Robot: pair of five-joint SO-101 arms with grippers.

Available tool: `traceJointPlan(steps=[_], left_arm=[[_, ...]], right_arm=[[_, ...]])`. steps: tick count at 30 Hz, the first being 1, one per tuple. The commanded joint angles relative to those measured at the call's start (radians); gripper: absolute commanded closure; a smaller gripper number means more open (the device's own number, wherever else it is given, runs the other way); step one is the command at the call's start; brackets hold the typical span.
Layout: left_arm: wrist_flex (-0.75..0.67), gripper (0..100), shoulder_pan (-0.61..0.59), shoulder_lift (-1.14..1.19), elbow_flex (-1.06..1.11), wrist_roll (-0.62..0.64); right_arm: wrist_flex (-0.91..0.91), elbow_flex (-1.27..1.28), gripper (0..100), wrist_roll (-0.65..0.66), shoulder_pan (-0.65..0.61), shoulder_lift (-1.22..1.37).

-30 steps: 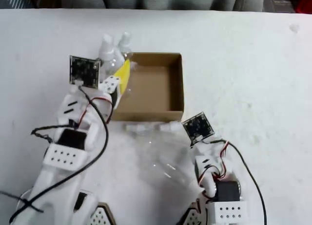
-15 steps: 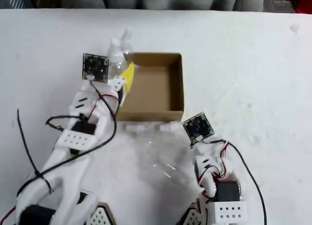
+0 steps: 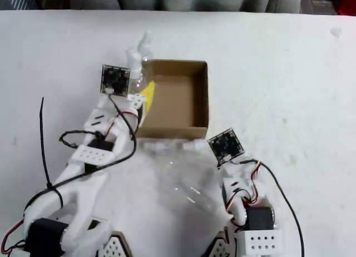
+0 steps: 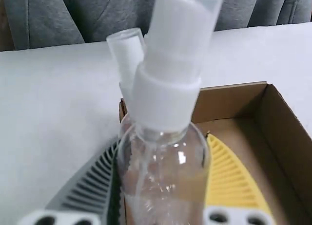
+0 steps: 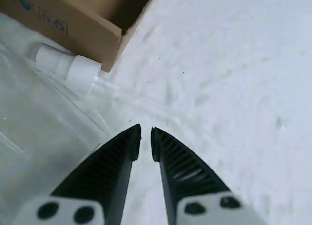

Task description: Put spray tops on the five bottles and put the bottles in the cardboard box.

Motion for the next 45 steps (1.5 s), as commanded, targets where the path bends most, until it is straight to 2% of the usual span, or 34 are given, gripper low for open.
traceJointPlan(steps=[1, 23, 27, 33, 45], left_arm=[[-0.04, 98, -0.005, -0.004, -0.005, -0.012], [-0.04, 98, 0.001, 0.001, 0.025, -0.011], [-0.043, 98, 0.001, 0.065, 0.014, -0.011], [-0.206, 98, 0.001, 0.171, 0.021, -0.009], [-0.204, 98, 0.002, 0.196, 0.025, -0.009]], right_arm=[[0.007, 0.011, 98.2, 0.008, 0.01, -0.008], [0.027, 0.011, 98.2, 0.009, 0.01, -0.007], [0.028, 0.011, 98.2, 0.009, 0.01, -0.007], [0.028, 0.011, 98.2, 0.012, 0.01, -0.007], [0.028, 0.011, 98.2, 0.012, 0.01, -0.007]])
